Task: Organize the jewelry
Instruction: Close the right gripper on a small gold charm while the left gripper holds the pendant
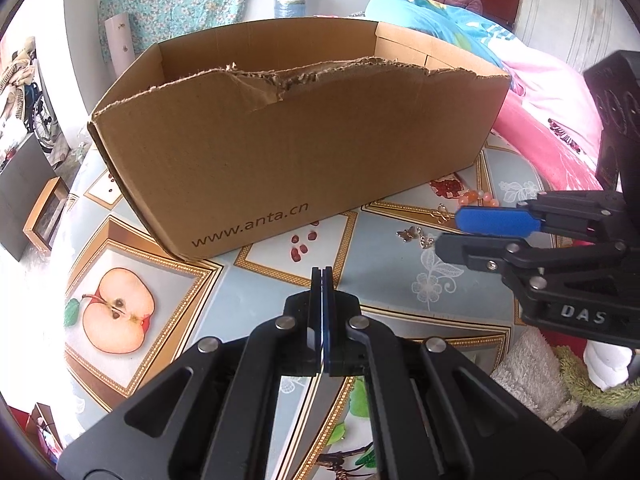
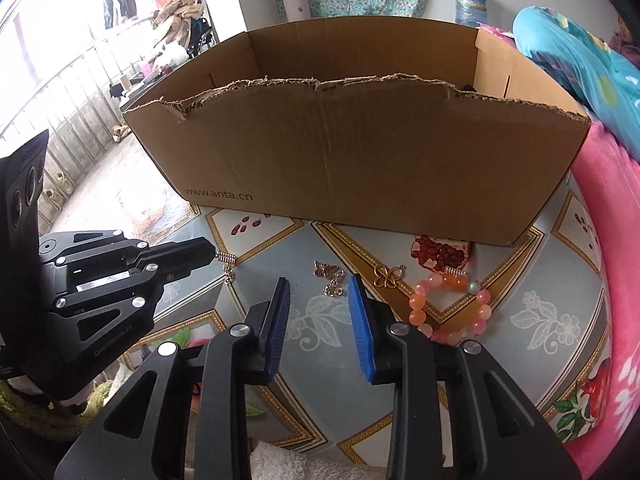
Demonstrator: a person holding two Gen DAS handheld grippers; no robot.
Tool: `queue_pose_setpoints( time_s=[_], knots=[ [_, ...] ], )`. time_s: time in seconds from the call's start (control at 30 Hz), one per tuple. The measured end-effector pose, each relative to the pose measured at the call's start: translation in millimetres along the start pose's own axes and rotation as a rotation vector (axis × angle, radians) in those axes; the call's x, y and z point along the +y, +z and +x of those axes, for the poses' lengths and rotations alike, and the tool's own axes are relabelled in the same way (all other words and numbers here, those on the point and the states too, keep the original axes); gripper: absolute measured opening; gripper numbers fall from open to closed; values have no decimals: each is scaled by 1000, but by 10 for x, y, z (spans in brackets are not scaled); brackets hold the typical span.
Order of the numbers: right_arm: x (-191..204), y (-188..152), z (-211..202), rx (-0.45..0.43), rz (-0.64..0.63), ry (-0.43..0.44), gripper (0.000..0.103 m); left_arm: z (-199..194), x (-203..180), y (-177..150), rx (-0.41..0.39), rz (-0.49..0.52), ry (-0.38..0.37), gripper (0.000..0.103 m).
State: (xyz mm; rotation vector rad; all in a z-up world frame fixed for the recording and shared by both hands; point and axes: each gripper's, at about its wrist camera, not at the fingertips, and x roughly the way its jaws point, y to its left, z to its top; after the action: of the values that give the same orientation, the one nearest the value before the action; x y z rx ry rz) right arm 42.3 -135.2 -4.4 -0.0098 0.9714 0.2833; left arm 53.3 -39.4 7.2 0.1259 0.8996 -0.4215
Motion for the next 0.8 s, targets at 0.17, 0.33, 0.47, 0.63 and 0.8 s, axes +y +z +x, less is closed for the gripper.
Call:
queue_pose_setpoints(
  time_s=[0.17, 0.33, 0.47, 0.63, 0.8],
  knots=[
    [14, 54, 157, 21, -28, -12, 28, 21, 13, 2, 4, -5, -5, 0],
    [46, 63, 272, 52, -48, -43, 19, 47, 27, 8, 9, -6, -7, 0],
    [43, 83, 287, 67, -37, -49, 5, 64, 42, 19, 9, -10, -10, 0],
    [-25, 108, 277, 79, 17, -16, 3, 64, 45, 14, 8, -12, -17, 0],
    [-106, 173, 143, 57, 65, 24, 2, 11, 57, 20, -6, -18, -23, 0]
  ],
)
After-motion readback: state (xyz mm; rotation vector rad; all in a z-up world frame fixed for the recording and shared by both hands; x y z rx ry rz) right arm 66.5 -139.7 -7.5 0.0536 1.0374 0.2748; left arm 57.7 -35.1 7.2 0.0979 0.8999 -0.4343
